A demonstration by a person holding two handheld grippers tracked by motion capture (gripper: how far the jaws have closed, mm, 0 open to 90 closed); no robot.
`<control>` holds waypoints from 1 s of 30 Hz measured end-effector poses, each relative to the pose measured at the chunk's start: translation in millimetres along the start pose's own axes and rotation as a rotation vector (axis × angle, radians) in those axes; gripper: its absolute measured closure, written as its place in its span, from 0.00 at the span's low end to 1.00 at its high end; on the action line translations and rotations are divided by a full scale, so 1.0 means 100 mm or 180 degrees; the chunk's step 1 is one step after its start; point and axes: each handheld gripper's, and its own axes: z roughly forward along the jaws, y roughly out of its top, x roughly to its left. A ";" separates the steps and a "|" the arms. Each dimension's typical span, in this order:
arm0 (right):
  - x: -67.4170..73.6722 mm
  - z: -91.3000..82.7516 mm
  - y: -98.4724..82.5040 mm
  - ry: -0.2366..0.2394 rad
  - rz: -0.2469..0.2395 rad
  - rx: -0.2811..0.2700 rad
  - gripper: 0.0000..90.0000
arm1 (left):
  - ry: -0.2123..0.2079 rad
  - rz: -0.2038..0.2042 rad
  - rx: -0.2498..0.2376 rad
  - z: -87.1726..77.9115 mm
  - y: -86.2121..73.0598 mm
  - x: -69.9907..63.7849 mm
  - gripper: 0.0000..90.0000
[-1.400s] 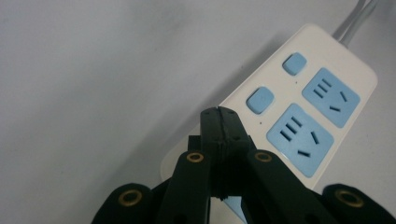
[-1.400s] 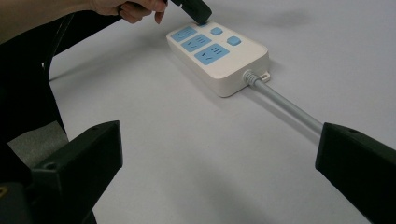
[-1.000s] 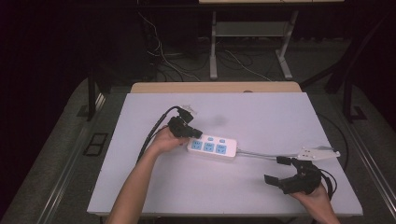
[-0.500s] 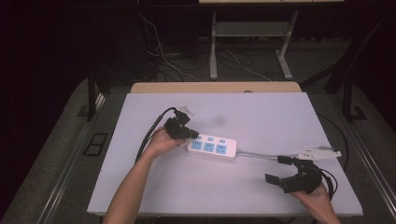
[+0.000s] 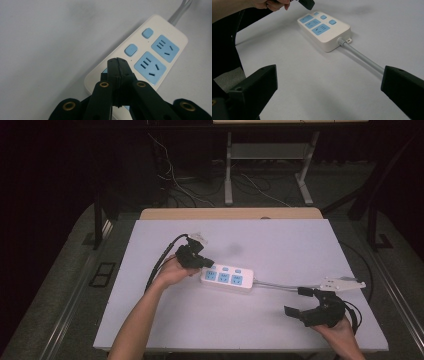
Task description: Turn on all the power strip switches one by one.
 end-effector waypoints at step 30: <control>0.00 0.00 0.00 0.0009 0.0003 0.0015 0.01 | -0.0102 0.0318 -0.0004 0.05 0.36 -0.25 0.99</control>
